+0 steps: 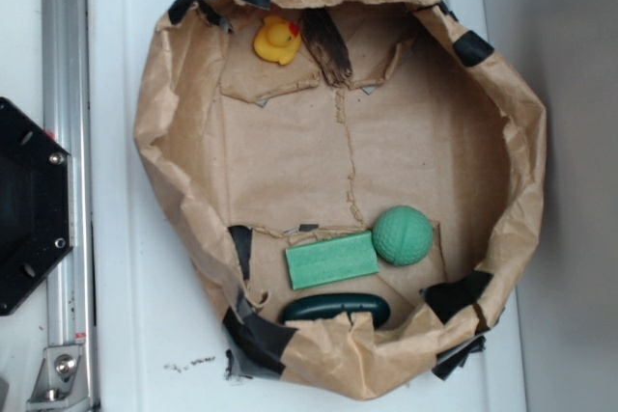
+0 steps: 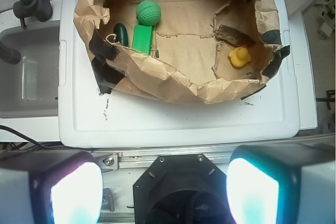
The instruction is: Grab the plastic pickle.
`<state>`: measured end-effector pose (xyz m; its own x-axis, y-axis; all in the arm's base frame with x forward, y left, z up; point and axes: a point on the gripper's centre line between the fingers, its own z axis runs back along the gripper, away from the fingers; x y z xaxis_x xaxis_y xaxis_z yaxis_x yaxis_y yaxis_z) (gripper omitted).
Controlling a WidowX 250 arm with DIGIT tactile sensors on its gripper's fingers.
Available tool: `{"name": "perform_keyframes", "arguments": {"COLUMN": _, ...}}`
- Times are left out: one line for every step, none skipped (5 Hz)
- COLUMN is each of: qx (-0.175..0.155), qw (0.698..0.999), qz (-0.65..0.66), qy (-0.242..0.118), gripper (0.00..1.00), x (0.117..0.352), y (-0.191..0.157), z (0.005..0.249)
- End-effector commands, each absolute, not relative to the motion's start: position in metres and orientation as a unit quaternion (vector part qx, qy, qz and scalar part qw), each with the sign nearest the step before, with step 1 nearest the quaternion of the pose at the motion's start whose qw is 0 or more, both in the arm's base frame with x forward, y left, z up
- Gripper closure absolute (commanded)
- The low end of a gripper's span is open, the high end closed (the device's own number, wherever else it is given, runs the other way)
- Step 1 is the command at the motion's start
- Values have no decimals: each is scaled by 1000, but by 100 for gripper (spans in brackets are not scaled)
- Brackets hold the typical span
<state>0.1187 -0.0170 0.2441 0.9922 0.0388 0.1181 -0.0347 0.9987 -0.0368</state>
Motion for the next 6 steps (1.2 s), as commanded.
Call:
{"name": "perform_keyframes", "arguments": {"qx": -17, "qw": 998, "qz": 18, "qy": -59, "gripper": 0, "x": 119, "y": -17, "z": 244}}
{"name": "perform_keyframes", "arguments": {"qx": -84, "qw": 992, "qz": -3, "qy": -94, "gripper": 0, "x": 164, "y": -4, "z": 239}}
{"name": "perform_keyframes", "arguments": {"qx": -102, "qw": 984, "qz": -30, "qy": -144, "gripper": 0, "x": 201, "y": -6, "z": 239}}
{"name": "perform_keyframes", "arguments": {"qx": -92, "qw": 983, "qz": -62, "qy": -146, "gripper": 0, "x": 230, "y": -7, "z": 217}}
{"name": "perform_keyframes", "arguments": {"qx": -87, "qw": 977, "qz": -125, "qy": -146, "gripper": 0, "x": 252, "y": -12, "z": 192}}
{"name": "perform_keyframes", "arguments": {"qx": -58, "qw": 968, "qz": -199, "qy": -143, "gripper": 0, "x": 271, "y": -14, "z": 169}}
